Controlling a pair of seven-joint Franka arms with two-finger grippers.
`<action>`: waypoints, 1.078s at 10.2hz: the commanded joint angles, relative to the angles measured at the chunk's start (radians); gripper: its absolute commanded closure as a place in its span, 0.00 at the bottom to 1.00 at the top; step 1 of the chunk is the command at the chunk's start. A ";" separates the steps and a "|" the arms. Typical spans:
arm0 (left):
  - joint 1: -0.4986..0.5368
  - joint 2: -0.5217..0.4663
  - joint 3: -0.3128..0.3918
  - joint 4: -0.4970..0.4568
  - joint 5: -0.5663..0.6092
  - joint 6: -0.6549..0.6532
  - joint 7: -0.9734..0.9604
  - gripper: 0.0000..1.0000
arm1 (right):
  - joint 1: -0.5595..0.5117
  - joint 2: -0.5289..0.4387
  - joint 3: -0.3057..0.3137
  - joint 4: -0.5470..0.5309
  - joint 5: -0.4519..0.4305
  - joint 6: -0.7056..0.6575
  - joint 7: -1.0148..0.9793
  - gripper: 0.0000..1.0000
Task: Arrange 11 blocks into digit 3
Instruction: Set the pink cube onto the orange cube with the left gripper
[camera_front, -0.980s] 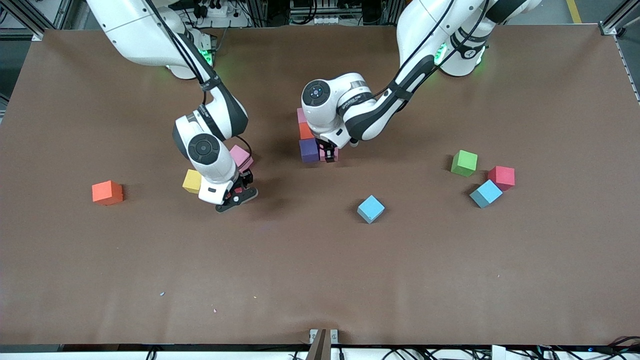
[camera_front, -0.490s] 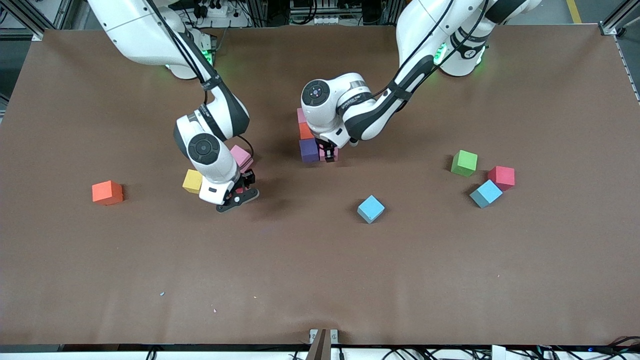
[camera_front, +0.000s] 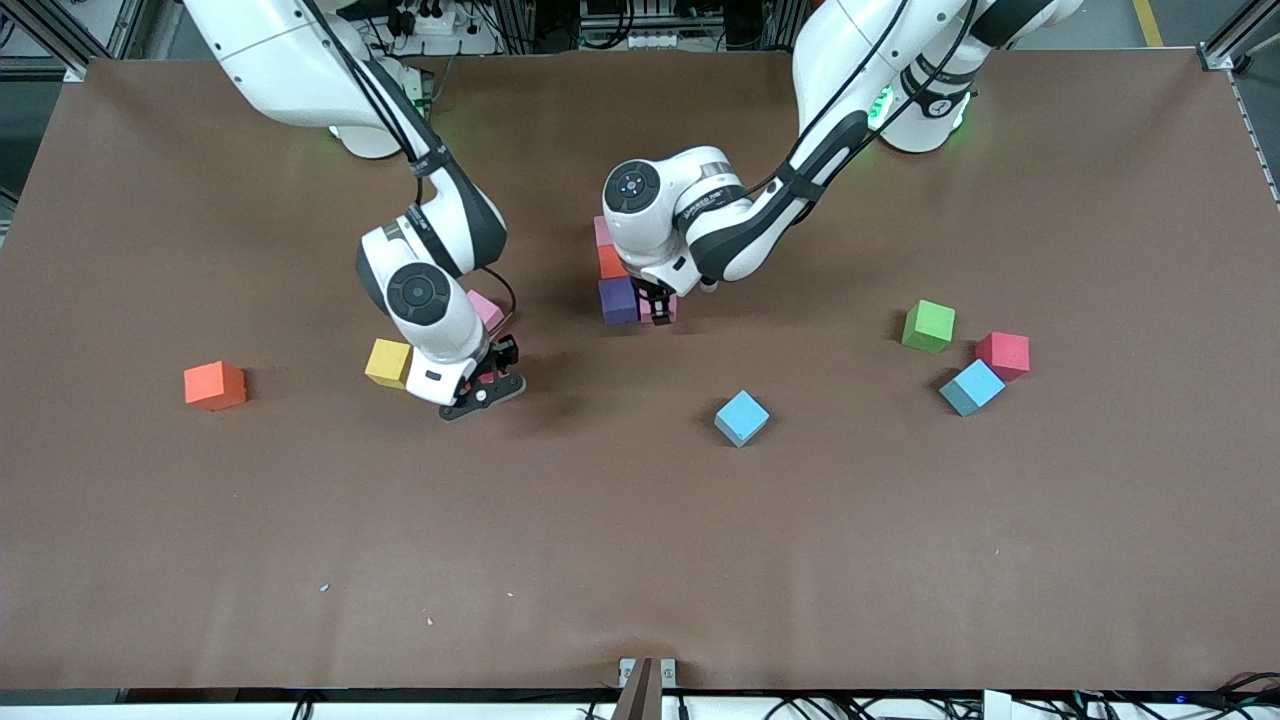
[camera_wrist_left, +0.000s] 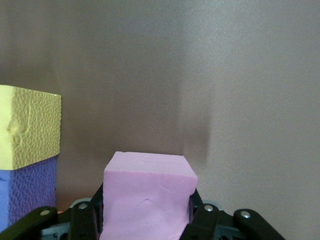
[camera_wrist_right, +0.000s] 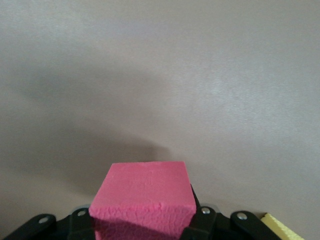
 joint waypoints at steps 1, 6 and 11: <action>-0.034 0.006 -0.004 0.011 0.061 -0.011 -0.376 1.00 | -0.005 -0.024 0.002 0.006 0.011 -0.023 0.014 0.82; -0.035 0.012 -0.004 0.012 0.074 -0.010 -0.374 0.99 | -0.010 -0.041 0.003 0.038 0.011 -0.115 0.003 0.82; -0.035 0.020 -0.004 0.012 0.074 -0.010 -0.374 0.80 | -0.010 -0.038 0.003 0.046 0.042 -0.112 0.012 0.82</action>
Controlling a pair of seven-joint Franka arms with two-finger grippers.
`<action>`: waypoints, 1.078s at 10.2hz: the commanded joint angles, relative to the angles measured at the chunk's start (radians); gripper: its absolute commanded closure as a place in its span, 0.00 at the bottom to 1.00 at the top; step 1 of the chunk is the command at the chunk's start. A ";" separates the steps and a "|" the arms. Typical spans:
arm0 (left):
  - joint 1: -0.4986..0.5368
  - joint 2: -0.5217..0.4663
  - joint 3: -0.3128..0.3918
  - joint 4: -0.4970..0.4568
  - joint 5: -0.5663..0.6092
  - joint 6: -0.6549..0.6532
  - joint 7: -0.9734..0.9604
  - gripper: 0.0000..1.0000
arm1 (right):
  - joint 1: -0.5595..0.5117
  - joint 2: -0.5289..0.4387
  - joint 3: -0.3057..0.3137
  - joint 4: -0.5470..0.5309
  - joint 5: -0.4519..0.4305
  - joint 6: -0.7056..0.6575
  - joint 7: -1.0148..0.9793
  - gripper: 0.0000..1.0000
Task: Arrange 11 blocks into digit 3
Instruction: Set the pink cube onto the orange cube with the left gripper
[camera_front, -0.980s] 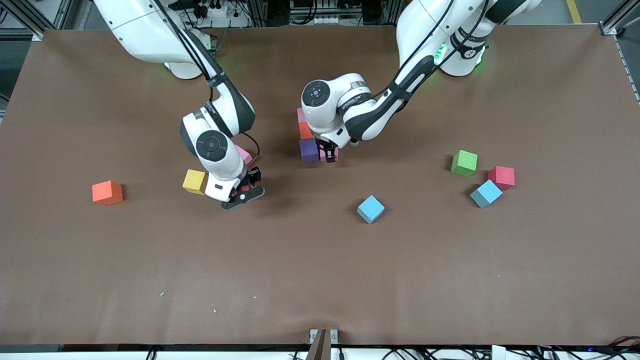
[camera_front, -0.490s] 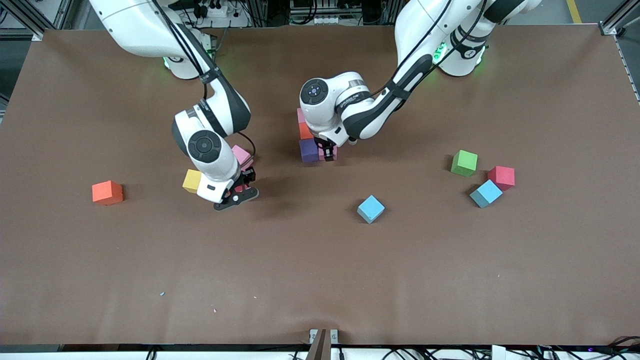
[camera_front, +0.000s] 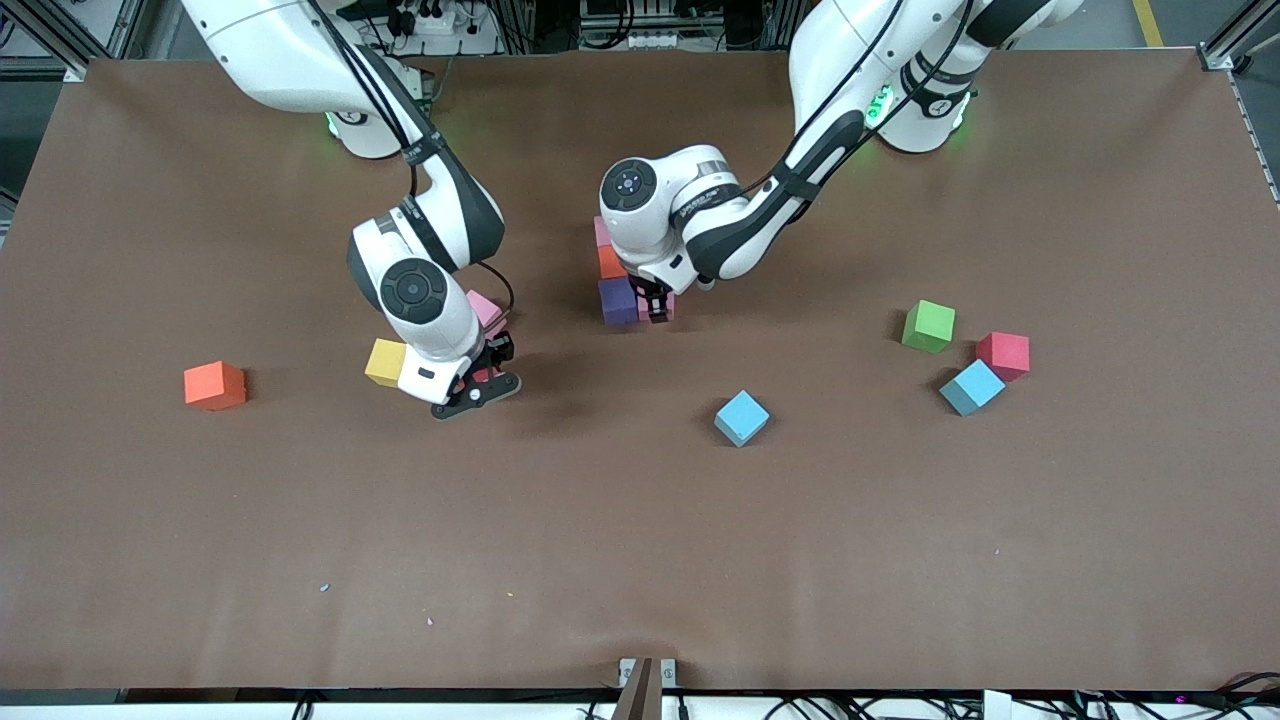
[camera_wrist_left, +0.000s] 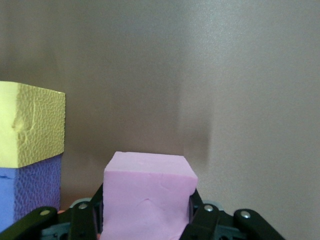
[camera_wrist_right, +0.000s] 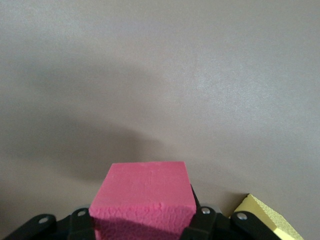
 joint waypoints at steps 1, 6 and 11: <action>-0.025 0.014 -0.005 0.011 0.074 -0.010 -0.374 0.74 | -0.003 -0.006 0.005 0.007 0.043 -0.007 0.007 0.82; -0.051 0.019 -0.005 0.023 0.082 -0.010 -0.354 0.00 | -0.011 -0.005 0.005 0.013 0.053 -0.009 0.009 0.82; -0.070 -0.035 -0.016 0.017 0.084 -0.042 -0.258 0.00 | -0.012 -0.003 0.004 0.015 0.124 -0.007 0.009 0.82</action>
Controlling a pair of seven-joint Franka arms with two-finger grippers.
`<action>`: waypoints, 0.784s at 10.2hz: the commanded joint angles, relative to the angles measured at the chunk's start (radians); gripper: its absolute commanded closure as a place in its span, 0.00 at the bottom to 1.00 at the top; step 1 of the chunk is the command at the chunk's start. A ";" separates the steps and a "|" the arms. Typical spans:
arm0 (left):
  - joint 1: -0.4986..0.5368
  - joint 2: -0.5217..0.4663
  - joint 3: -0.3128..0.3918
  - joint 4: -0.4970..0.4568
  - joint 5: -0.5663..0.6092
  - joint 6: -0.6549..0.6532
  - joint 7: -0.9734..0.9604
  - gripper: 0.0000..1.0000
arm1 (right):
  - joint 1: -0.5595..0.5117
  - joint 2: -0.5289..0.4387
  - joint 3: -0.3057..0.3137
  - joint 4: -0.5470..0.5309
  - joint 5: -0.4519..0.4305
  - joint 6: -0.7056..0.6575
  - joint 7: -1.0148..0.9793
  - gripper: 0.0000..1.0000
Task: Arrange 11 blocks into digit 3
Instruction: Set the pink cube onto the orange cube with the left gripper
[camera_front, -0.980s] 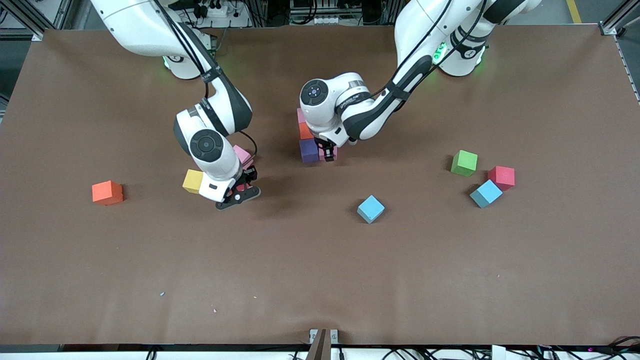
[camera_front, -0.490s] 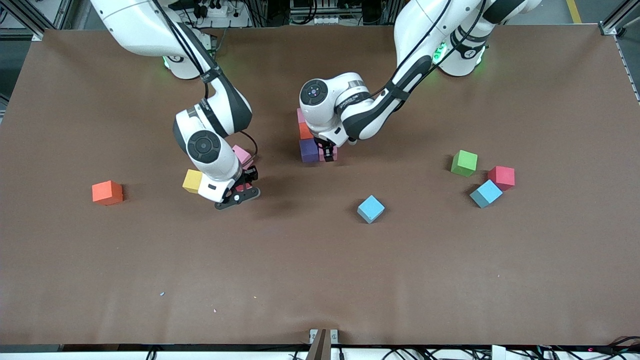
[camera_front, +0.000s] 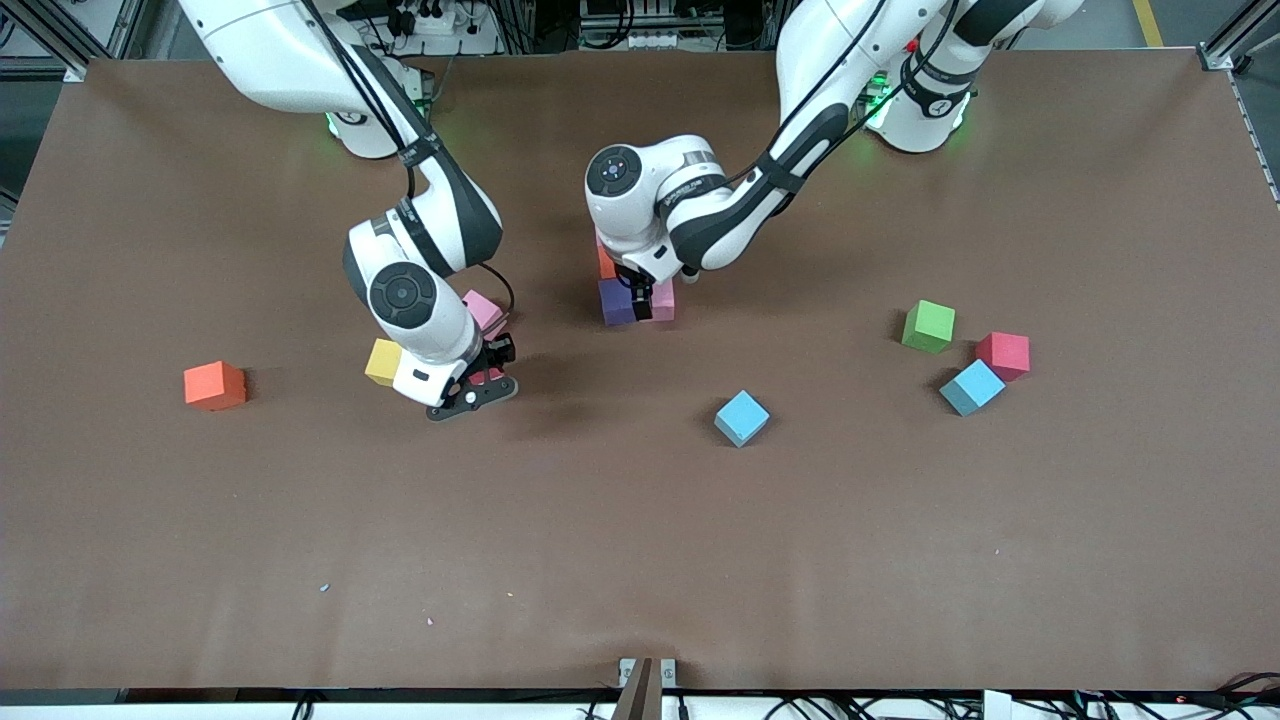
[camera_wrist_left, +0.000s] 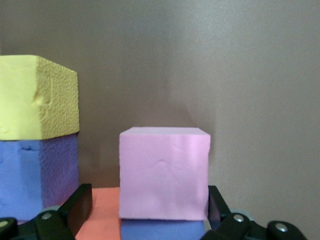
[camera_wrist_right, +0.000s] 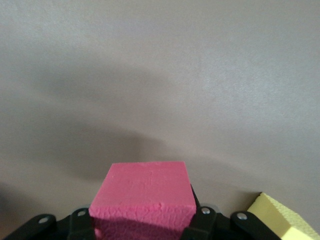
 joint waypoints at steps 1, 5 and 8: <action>-0.022 -0.067 -0.025 -0.022 0.080 -0.070 -0.262 0.00 | -0.002 0.001 0.007 0.015 0.067 -0.009 0.008 0.82; 0.001 -0.230 -0.025 -0.122 0.079 -0.095 -0.133 0.00 | 0.032 0.058 0.007 0.089 0.068 -0.011 0.090 0.82; 0.117 -0.296 -0.028 -0.142 0.077 -0.130 0.019 0.00 | 0.116 0.153 0.007 0.222 0.067 -0.034 0.251 0.82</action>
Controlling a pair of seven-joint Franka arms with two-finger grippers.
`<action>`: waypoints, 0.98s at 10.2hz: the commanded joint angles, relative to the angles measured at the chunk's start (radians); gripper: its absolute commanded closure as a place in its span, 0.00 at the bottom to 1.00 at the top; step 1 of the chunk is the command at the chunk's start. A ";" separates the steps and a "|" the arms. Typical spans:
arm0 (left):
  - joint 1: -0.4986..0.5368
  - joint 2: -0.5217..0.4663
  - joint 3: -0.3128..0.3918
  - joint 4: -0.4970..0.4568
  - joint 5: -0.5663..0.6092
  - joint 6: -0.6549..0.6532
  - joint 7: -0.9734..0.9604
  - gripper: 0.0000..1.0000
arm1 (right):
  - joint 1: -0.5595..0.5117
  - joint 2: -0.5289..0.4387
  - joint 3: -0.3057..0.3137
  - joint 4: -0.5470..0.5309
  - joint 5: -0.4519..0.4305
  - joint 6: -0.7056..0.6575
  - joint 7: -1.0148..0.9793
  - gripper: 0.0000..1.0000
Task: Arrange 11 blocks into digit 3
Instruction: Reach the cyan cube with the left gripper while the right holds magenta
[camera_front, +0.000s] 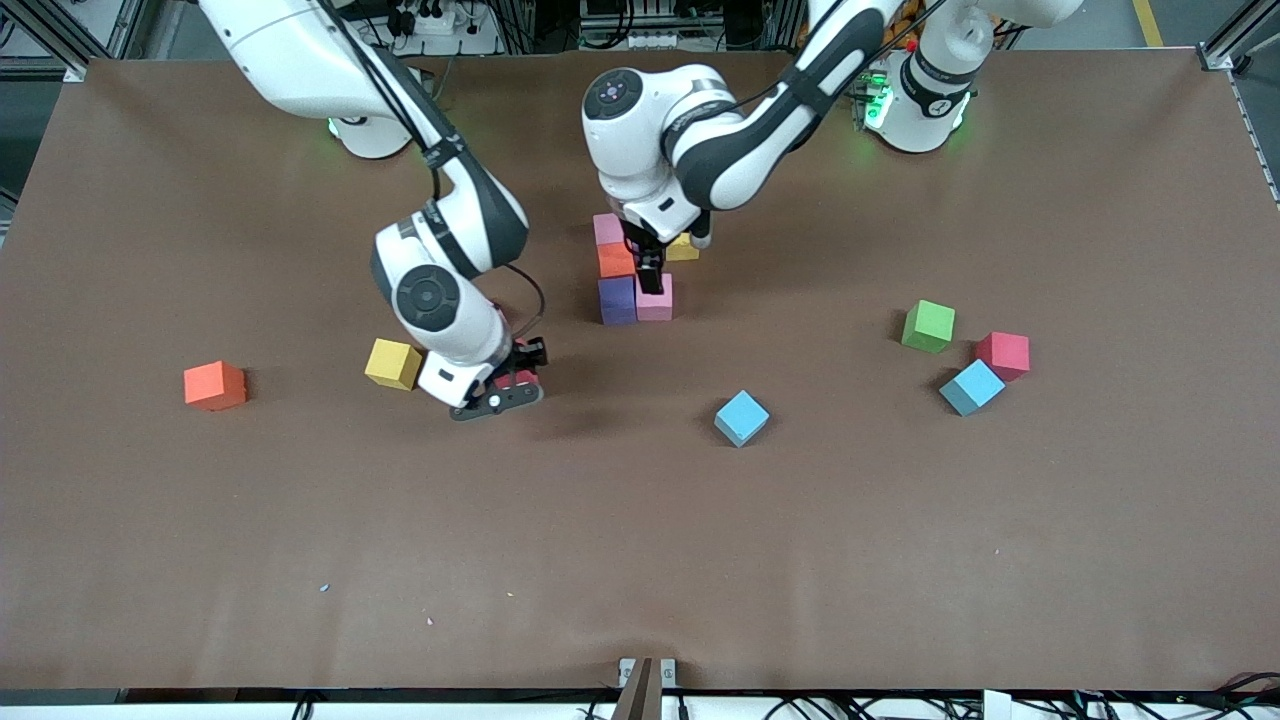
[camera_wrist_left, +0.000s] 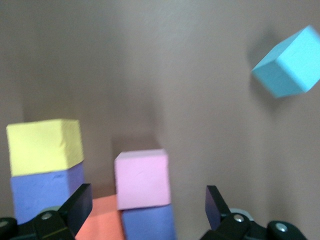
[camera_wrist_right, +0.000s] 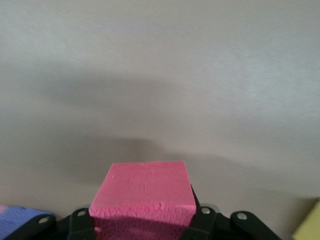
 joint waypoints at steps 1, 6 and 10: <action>0.087 -0.059 -0.011 -0.058 0.037 -0.003 -0.008 0.00 | 0.058 0.112 -0.001 0.171 0.009 -0.074 0.133 0.82; 0.308 -0.065 -0.016 -0.052 0.033 0.005 0.395 0.00 | 0.144 0.186 -0.001 0.260 0.003 -0.109 0.250 0.82; 0.466 -0.049 -0.014 0.015 -0.123 0.008 1.005 0.00 | 0.187 0.230 -0.002 0.307 -0.008 -0.106 0.270 0.81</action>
